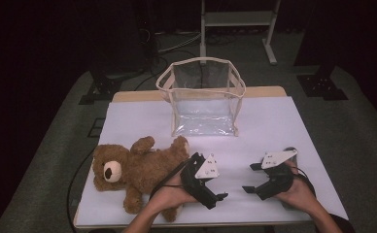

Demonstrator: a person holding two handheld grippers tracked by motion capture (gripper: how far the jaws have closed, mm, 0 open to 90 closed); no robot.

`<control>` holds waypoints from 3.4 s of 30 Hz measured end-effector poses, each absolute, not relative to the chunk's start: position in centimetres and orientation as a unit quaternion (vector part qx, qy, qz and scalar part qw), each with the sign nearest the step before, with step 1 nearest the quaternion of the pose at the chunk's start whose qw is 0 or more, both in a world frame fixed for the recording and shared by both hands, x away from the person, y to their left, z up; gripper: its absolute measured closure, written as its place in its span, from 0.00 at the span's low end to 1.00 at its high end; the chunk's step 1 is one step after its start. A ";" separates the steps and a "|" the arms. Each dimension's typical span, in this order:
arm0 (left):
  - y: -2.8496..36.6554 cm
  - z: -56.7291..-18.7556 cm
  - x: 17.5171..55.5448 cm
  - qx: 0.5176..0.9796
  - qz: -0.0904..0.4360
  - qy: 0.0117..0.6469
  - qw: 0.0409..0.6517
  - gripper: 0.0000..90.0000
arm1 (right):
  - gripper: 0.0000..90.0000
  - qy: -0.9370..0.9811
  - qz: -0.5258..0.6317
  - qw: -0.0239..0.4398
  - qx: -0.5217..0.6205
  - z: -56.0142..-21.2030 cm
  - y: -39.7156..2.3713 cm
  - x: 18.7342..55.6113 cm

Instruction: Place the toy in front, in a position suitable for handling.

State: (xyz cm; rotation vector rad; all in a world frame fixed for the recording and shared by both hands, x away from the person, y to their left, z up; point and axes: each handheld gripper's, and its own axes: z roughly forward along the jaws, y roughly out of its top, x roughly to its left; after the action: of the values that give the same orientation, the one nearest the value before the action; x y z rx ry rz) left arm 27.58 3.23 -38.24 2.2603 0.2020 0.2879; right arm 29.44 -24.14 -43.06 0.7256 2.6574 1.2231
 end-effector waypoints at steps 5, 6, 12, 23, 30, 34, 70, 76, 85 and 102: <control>4.0 -37.3 27.5 0.899 0.121 0.069 0.415 0.01 | 0.15 0.879 0.409 0.058 0.240 -43.0 -24.1 29.4; 4.2 -37.0 27.5 0.899 0.123 0.067 0.416 0.01 | 0.15 0.877 0.411 0.056 0.241 -43.1 -24.0 29.4; 5.5 -35.6 27.6 0.896 0.131 0.051 0.421 0.01 | 0.15 0.875 0.418 0.045 0.241 -43.1 -23.8 29.5; 8.6 -33.3 28.0 0.888 0.156 0.046 0.429 0.01 | 0.15 0.875 0.420 0.036 0.236 -43.1 -23.2 29.5; 11.7 -31.9 28.5 0.873 0.187 0.066 0.445 0.01 | 0.15 0.874 0.425 0.030 0.235 -43.1 -23.1 29.5; 13.6 -31.2 28.8 0.863 0.204 0.078 0.456 0.01 | 0.15 0.874 0.425 0.029 0.233 -43.1 -22.8 29.5; 23.1 -34.7 33.1 0.837 0.233 0.177 0.463 0.26 | 0.15 0.880 0.459 -0.050 0.108 -40.7 -11.8 29.9; 22.8 -34.8 33.4 0.849 0.229 0.177 0.441 0.43 | 0.15 0.883 0.454 -0.072 0.092 -41.5 -9.2 29.9; 22.3 -35.0 33.4 0.865 0.232 0.165 0.414 0.72 | 0.16 0.890 0.438 -0.093 0.081 -42.9 -5.6 30.1; 22.9 -34.2 33.2 0.857 0.236 0.180 0.421 0.84 | 0.74 0.895 0.413 -0.147 0.085 -44.0 -3.2 29.9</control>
State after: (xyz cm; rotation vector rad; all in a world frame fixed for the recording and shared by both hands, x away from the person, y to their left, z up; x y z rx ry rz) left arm 33.24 22.92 -34.18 2.1477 0.4521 0.5912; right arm 29.90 -3.23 -44.01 0.2939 3.1083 1.4365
